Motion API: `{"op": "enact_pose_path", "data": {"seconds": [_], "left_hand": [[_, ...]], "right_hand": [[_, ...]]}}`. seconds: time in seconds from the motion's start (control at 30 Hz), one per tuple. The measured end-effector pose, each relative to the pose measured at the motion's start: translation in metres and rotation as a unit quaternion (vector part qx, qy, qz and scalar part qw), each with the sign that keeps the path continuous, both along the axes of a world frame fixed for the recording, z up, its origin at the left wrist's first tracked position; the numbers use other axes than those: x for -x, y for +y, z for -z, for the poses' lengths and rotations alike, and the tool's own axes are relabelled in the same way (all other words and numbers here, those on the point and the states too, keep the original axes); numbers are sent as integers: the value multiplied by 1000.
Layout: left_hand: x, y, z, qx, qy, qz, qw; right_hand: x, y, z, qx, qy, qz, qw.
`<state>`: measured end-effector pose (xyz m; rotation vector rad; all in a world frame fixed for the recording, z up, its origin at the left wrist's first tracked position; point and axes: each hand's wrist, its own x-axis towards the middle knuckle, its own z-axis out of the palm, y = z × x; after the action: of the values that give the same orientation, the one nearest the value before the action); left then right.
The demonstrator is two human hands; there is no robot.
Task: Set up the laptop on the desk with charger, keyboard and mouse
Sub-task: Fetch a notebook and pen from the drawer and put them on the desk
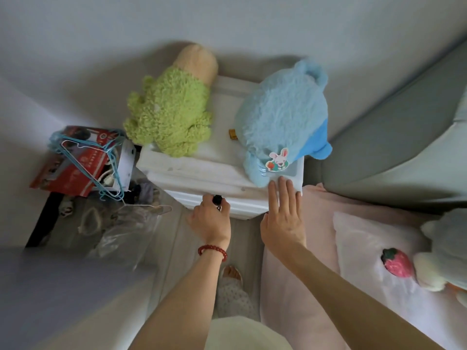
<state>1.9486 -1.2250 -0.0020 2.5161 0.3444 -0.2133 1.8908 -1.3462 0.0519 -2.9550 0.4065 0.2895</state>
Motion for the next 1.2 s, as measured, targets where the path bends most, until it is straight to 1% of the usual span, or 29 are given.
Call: {"op": "enact_pose_path", "data": {"seconds": [0.1, 0.2, 0.33, 0.43, 0.5, 0.6, 0.67, 0.73, 0.8, 0.87, 0.93, 1.0, 1.07, 1.13, 1.2], "left_hand": [[13, 11, -4, -8, 11, 10, 1000], [32, 27, -11, -31, 22, 32, 999], [63, 51, -20, -31, 37, 66, 997], [87, 77, -26, -54, 60, 96, 992], [103, 94, -32, -65, 31, 97, 993], [123, 125, -45, -62, -61, 85, 993], [120, 139, -53, -67, -108, 96, 987], [105, 142, -59, -92, -143, 120, 978], [85, 134, -61, -111, -149, 158, 970], [62, 119, -56, -110, -113, 210, 965], [39, 103, -46, -118, -27, 234, 965], [19, 90, -32, -119, 94, 201, 968], [3, 82, -13, -125, 184, 166, 961], [-7, 79, 1, -126, 223, 145, 956], [-10, 75, 12, -134, 224, 143, 955]], "right_hand": [[2, 5, -3, -6, 0, 10, 1000], [15, 17, -7, 8, 15, -19, 1000], [43, 38, -7, -19, -8, -53, 998], [64, 46, -7, -52, -6, -80, 995], [81, 47, -7, -67, 14, -108, 992], [98, 52, -9, -81, 56, -104, 990], [96, 54, -11, -93, 74, -106, 987], [89, 54, -13, -101, 87, -113, 985], [80, 53, -13, -108, 97, -95, 985], [66, 55, -7, -131, 108, -30, 985], [45, 59, 3, -182, 150, 75, 969], [23, 64, 12, -217, 211, 170, 938], [5, 66, 26, -221, 238, 247, 913], [-5, 67, 38, -207, 230, 310, 899], [-10, 68, 46, -189, 202, 338, 900]]}}
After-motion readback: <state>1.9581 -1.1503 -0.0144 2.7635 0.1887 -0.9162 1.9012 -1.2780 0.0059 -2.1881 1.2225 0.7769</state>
